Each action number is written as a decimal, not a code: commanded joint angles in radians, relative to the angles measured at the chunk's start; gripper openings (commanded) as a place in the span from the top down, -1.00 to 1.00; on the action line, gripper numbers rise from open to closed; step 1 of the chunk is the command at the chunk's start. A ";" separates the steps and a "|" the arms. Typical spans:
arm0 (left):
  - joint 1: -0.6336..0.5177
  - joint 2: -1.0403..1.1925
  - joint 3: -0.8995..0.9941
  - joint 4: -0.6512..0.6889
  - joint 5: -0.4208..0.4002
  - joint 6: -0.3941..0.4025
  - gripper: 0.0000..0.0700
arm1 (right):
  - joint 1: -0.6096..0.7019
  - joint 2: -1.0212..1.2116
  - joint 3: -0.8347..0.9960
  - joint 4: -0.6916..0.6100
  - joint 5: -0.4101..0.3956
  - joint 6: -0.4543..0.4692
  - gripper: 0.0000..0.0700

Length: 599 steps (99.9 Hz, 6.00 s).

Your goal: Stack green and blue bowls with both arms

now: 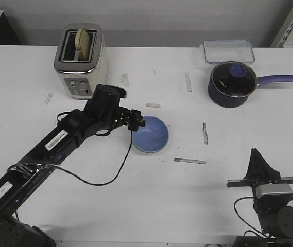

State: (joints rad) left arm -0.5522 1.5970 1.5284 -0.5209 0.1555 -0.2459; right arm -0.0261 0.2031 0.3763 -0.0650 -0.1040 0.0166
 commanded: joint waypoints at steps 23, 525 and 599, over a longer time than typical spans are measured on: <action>0.027 -0.231 -0.283 0.368 -0.005 0.291 0.10 | 0.000 -0.001 0.004 0.012 0.000 0.013 0.97; 0.518 -1.594 -1.516 0.605 -0.183 0.285 0.99 | 0.000 -0.202 -0.364 0.160 0.103 0.009 0.97; 0.518 -1.594 -1.516 0.604 -0.183 0.285 0.99 | 0.000 -0.202 -0.364 0.155 0.104 0.009 0.97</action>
State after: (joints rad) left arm -0.0330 0.0048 0.0341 0.0677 -0.0273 0.0357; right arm -0.0261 0.0013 0.0147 0.0803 0.0002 0.0162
